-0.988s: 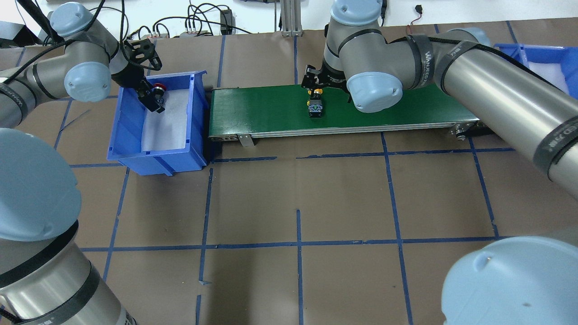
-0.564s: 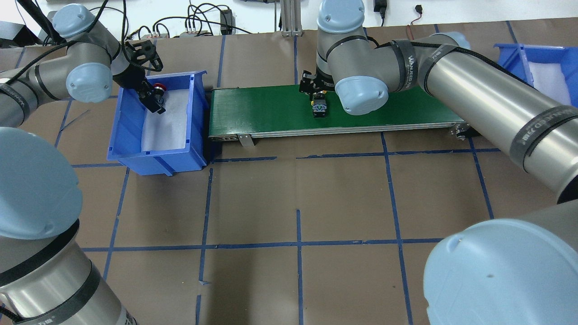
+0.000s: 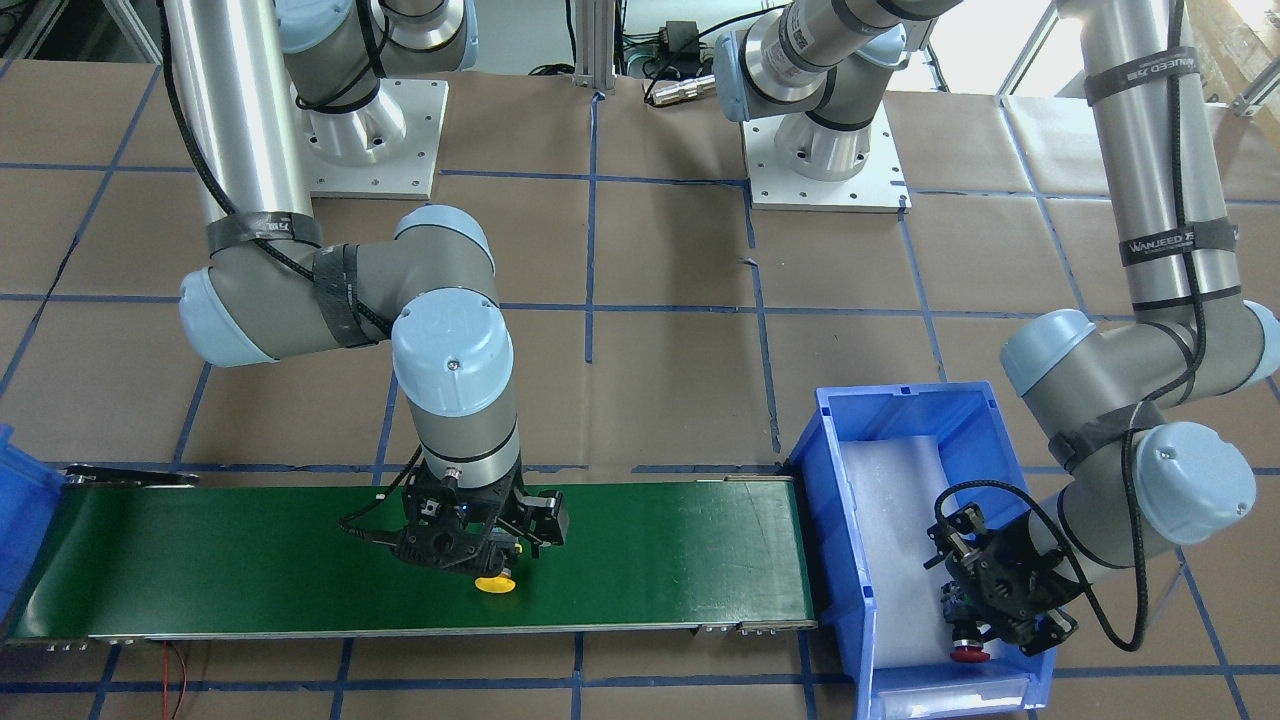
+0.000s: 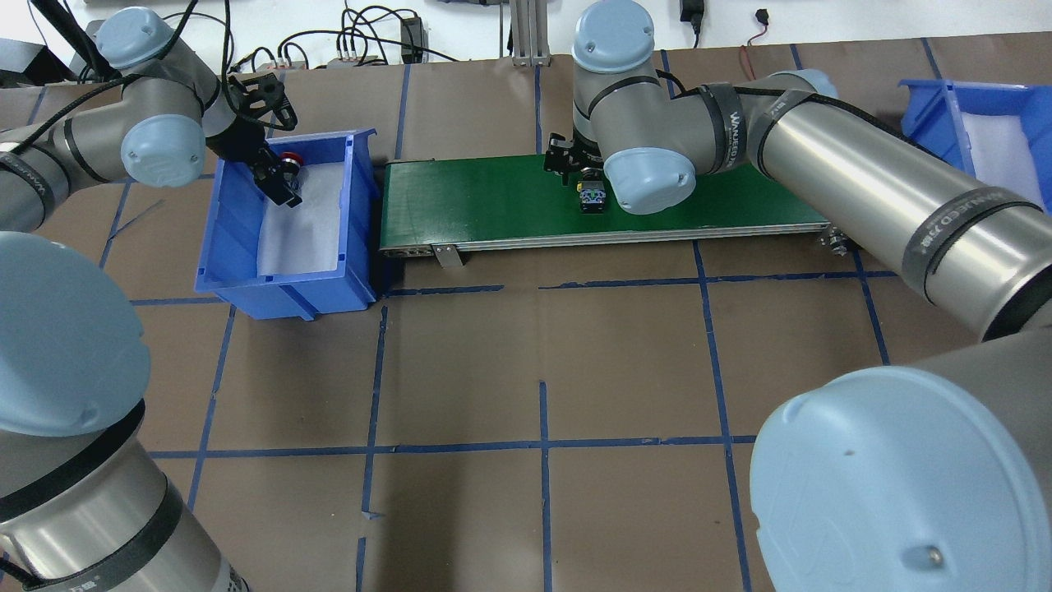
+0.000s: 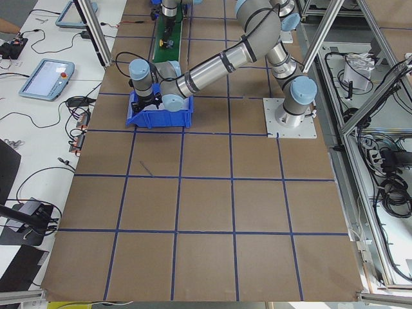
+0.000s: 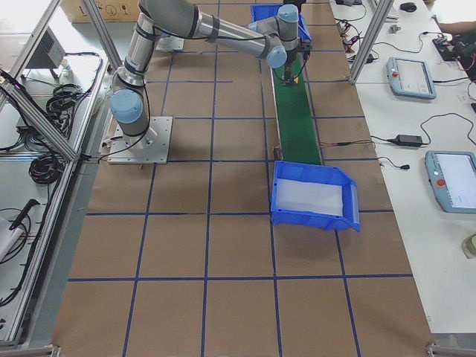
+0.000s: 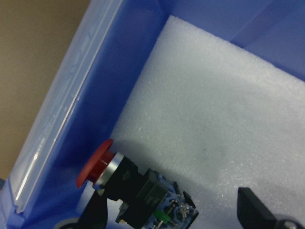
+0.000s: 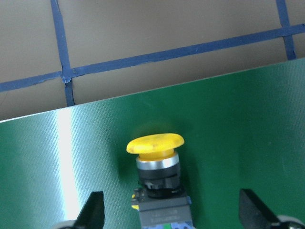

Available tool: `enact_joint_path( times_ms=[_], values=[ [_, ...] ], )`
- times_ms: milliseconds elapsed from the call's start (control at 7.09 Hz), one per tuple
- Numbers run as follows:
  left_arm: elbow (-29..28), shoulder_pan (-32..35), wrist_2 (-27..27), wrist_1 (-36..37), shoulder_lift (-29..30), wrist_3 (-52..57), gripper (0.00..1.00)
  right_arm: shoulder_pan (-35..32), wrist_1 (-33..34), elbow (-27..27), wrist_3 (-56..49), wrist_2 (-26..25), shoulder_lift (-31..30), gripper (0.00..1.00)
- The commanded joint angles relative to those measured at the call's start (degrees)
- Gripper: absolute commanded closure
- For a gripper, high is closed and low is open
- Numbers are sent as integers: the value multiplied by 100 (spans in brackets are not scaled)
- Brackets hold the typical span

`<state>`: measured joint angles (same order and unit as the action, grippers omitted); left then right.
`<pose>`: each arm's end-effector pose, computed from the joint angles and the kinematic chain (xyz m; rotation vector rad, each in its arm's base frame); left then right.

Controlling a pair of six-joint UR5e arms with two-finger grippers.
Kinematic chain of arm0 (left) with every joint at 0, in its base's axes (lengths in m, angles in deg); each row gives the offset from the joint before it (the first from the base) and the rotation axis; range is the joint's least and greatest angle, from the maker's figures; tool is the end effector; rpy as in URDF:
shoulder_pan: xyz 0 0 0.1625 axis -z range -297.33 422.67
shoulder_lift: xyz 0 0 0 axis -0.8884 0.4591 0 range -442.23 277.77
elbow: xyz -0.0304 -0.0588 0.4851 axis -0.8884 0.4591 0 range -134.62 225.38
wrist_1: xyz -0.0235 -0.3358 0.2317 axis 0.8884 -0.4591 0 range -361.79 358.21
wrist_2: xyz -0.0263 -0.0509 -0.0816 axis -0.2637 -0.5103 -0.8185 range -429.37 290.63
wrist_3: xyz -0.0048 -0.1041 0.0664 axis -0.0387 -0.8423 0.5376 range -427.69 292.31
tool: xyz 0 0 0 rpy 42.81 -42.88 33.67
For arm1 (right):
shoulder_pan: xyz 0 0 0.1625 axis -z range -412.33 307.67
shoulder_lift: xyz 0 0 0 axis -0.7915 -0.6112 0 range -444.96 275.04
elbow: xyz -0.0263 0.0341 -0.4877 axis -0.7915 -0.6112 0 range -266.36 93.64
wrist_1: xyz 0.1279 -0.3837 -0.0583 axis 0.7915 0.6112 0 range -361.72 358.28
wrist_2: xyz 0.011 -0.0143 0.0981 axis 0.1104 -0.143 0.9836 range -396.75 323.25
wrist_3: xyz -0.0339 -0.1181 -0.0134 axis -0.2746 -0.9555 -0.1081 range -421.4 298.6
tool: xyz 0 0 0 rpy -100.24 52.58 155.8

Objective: Transport two buttons from left to right
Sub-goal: 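Grasp the yellow button on the belt with the right gripper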

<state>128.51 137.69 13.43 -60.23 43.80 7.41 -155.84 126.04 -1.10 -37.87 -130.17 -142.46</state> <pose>0.0450 -0.7437 0.2519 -1.5448 -2.6612 0.1826 0.2918 -0.6750 0.2914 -0.2809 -3.1146 0.2894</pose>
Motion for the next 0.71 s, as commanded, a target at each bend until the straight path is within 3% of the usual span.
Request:
enact_joint_path(
  times_ms=[0,282,423,564],
  values=[
    [1,12,-1,86,0,135,37,24,73,0,-67,-61,72,19],
    [1,21,8,113,-17,154,57,68,3,-9,-225,-53,37,77],
    [-8,30,17,113,-61,146,57,68,-6,-9,-304,-53,20,92],
    [-8,47,8,113,-122,137,57,77,-6,-9,-313,-62,20,94]
  ],
)
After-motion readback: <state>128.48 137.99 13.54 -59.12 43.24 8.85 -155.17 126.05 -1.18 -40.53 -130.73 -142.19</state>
